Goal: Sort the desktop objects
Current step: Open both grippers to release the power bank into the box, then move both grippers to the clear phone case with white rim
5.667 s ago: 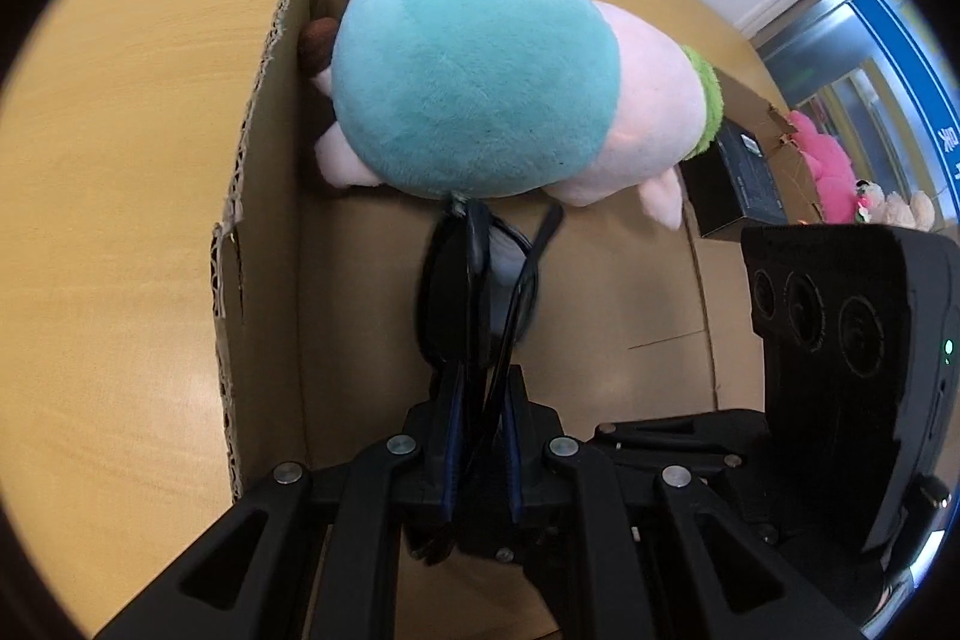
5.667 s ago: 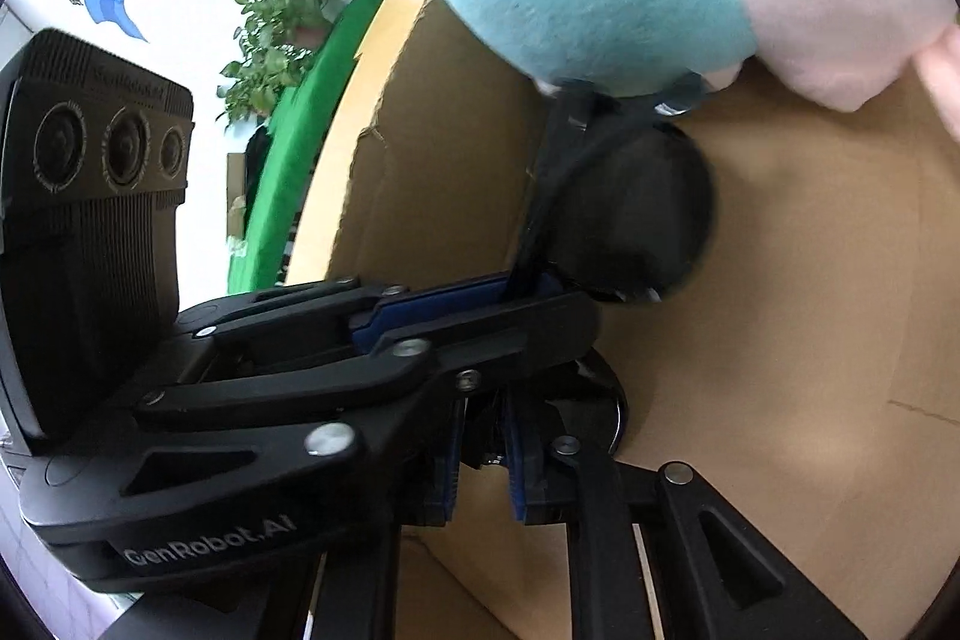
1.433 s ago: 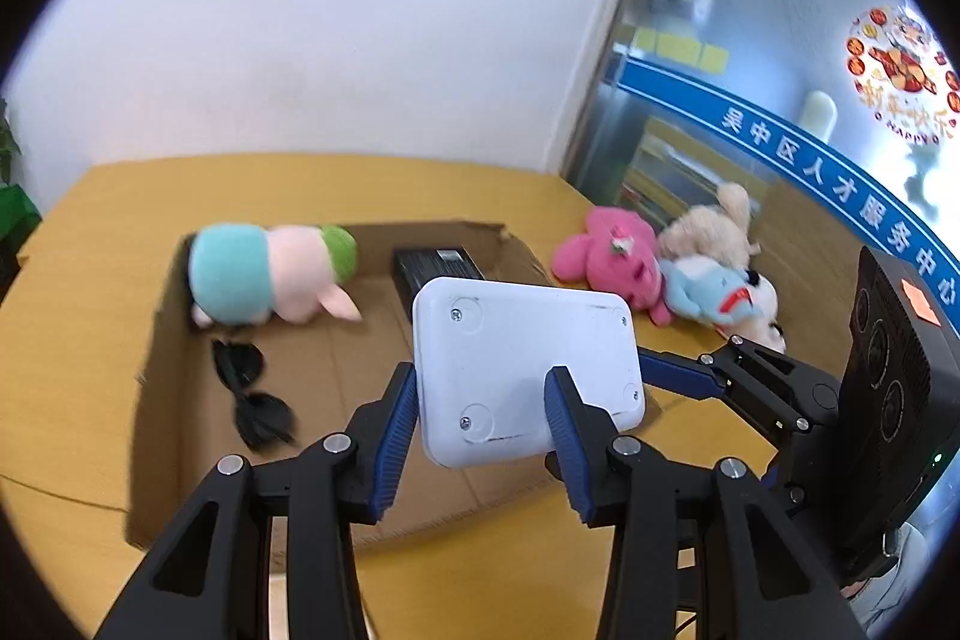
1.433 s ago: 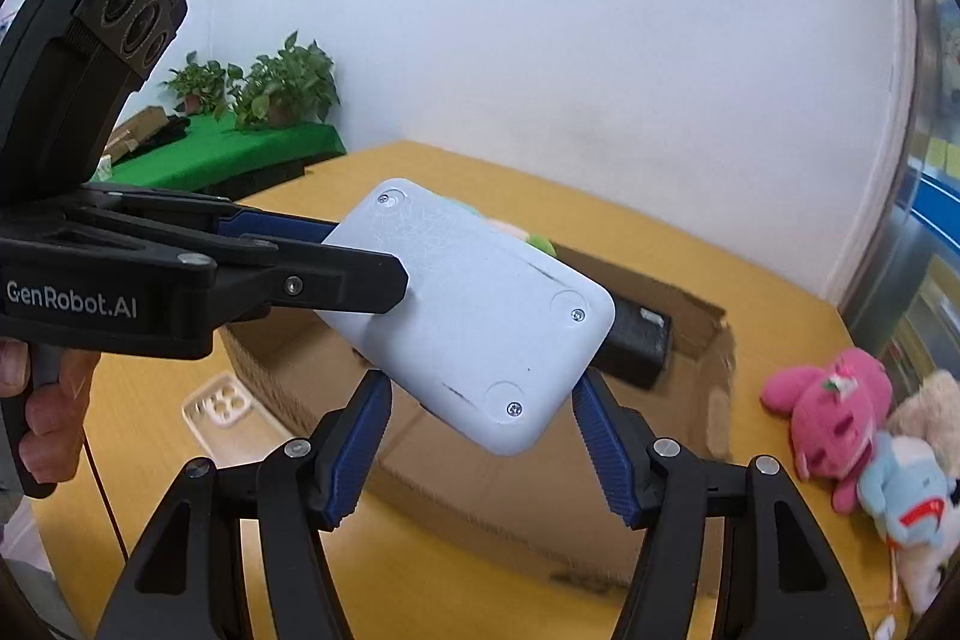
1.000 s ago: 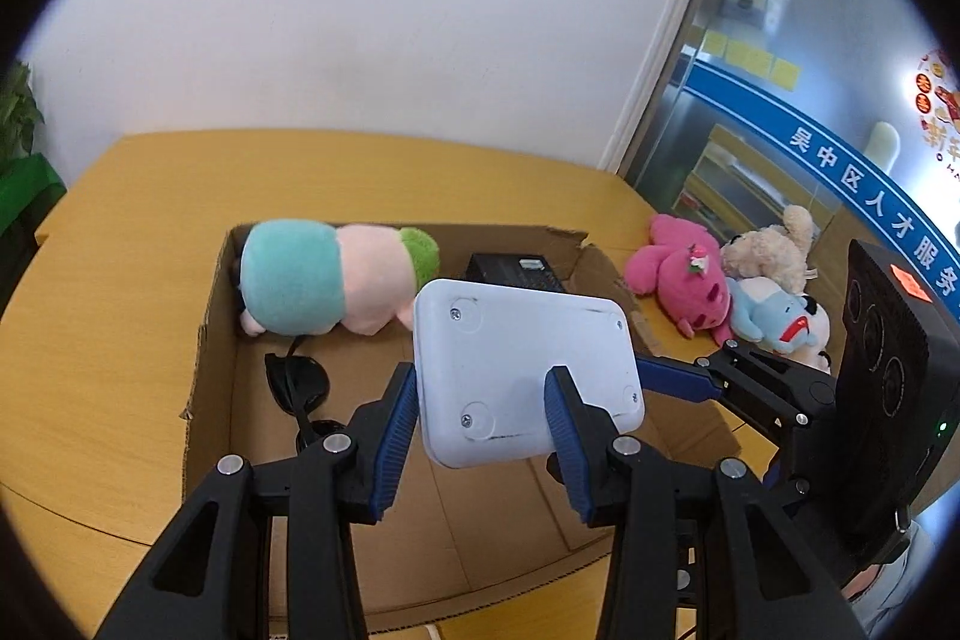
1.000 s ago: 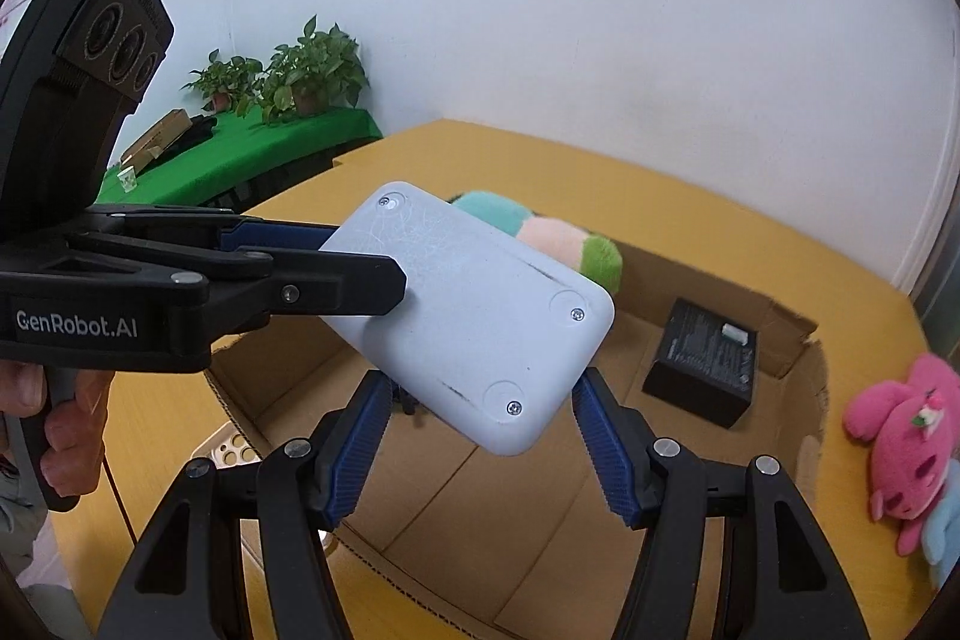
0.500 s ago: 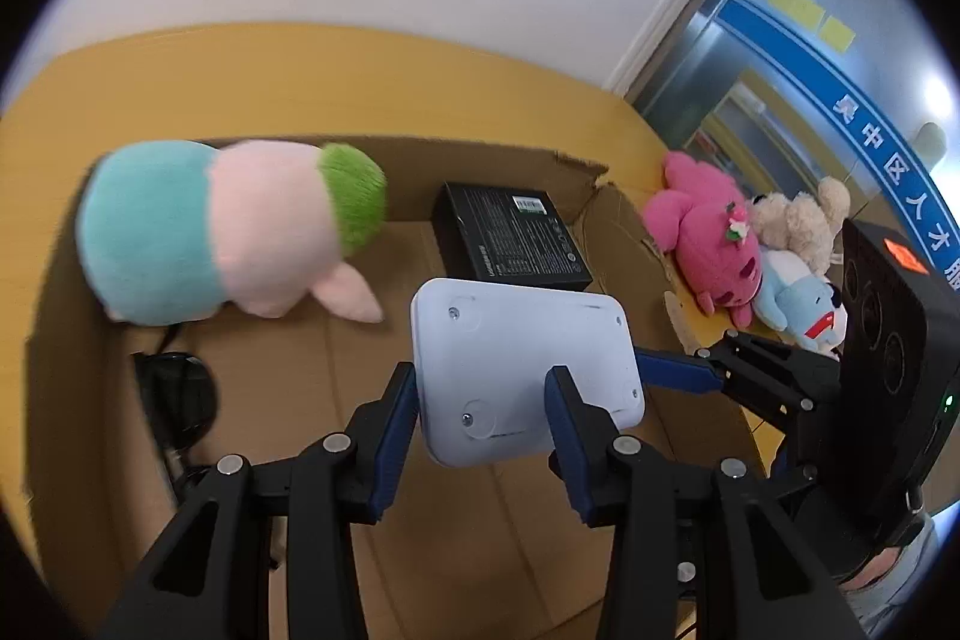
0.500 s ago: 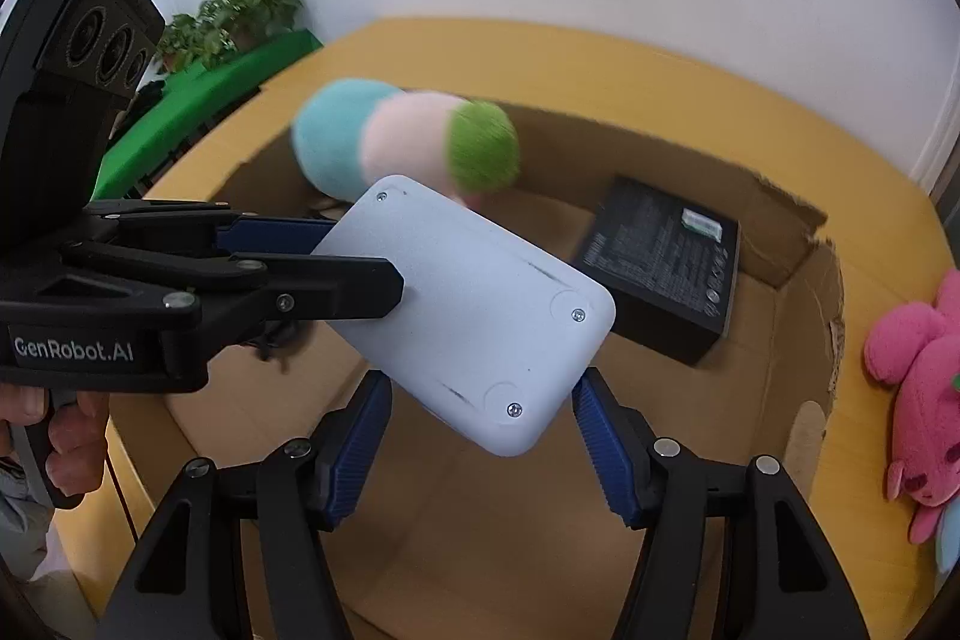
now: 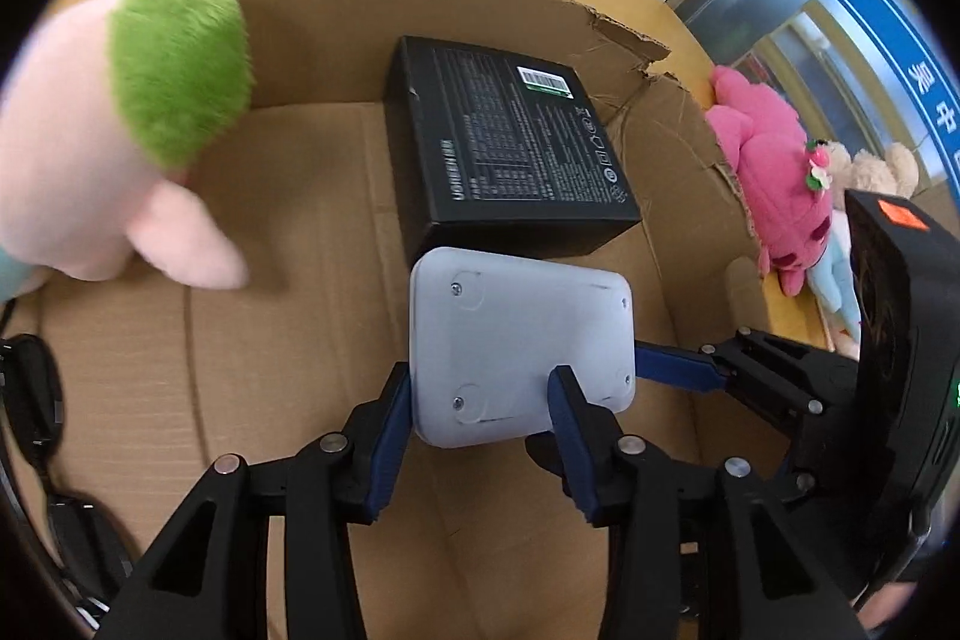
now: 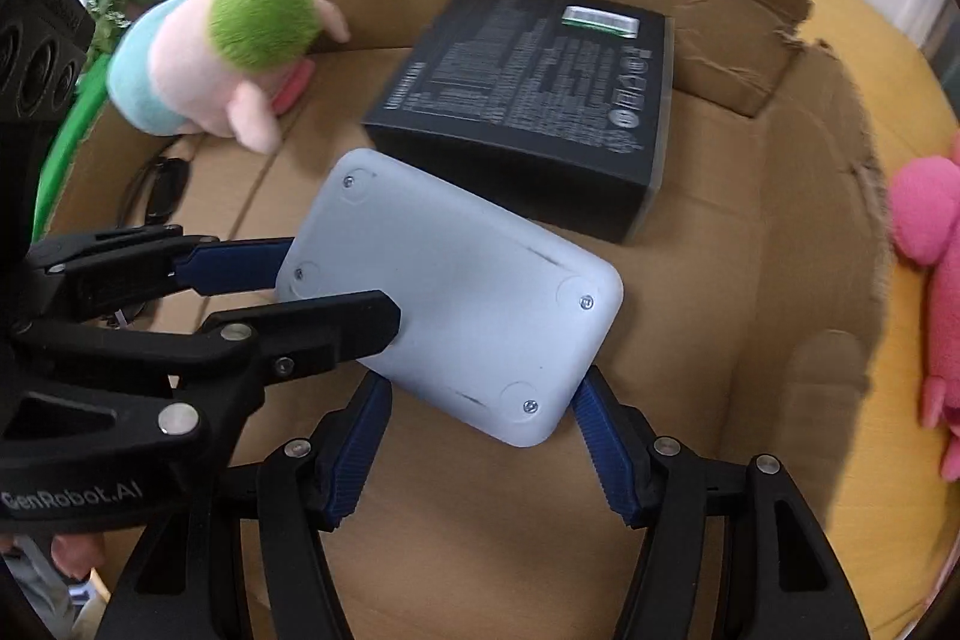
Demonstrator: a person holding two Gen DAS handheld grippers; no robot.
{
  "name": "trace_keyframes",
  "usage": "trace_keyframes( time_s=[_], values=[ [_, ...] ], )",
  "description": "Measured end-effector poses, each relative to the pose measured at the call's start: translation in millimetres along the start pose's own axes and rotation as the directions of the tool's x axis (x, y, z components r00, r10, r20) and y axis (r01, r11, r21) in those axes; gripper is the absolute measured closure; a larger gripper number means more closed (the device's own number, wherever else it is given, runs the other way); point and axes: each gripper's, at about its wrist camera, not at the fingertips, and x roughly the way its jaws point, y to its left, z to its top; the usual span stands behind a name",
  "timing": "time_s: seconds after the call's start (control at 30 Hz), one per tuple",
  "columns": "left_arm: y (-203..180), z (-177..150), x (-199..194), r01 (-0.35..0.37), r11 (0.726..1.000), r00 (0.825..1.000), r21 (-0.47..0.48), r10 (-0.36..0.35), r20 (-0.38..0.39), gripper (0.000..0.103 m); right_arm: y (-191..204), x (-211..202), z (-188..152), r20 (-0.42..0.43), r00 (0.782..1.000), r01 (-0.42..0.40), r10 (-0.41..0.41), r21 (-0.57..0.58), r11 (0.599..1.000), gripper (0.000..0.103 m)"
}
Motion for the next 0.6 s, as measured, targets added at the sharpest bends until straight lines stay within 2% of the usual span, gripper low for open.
trace_keyframes(
  time_s=[0.17, 0.23, 0.27, 0.3, 0.4, 0.47, 0.53, 0.57, 0.6],
  values=[
    [-5, -3, 11, 0.04, 0.999, 0.998, -0.018, -0.04, -0.048, 0.058, 2, -8, -10, 0.013, 0.994, 0.113, -0.113, -0.033, 0.993, 0.042],
    [-6, -8, 10, 0.058, 0.998, 0.996, -0.018, -0.059, -0.06, 0.059, 5, -20, -18, 0.048, 0.99, 0.138, -0.136, -0.039, 0.99, 0.037],
    [-6, -12, 5, 0.043, 0.999, 0.998, -0.012, -0.044, -0.05, 0.059, 6, -27, -21, 0.061, 0.989, 0.139, -0.137, -0.034, 0.99, 0.033],
    [-8, -15, -3, 0.027, 1.0, 0.999, 0.002, -0.027, -0.031, 0.059, 7, -36, -26, 0.082, 0.988, 0.133, -0.131, -0.031, 0.991, 0.028],
    [-16, -27, -33, 0.007, 0.999, 0.999, 0.052, -0.009, 0.04, 0.056, 15, -69, -46, 0.18, 0.976, 0.131, -0.124, -0.023, 0.991, 0.023],
    [-21, -41, -67, -0.024, 0.995, 0.992, 0.098, 0.011, 0.126, 0.056, 21, -92, -66, 0.251, 0.963, 0.102, -0.096, -0.013, 0.995, 0.02],
    [-20, -65, -106, -0.062, 0.988, 0.975, 0.138, 0.03, 0.222, 0.052, 26, -110, -91, 0.313, 0.947, 0.069, -0.068, 0.009, 0.998, 0.012],
    [-17, -79, -124, -0.08, 0.985, 0.963, 0.154, 0.036, 0.266, 0.05, 28, -116, -102, 0.337, 0.939, 0.057, -0.06, 0.017, 0.998, 0.011],
    [-11, -96, -141, -0.098, 0.982, 0.949, 0.163, 0.043, 0.312, 0.043, 31, -121, -113, 0.358, 0.933, 0.041, -0.047, 0.024, 0.999, 0.011]
  ],
)
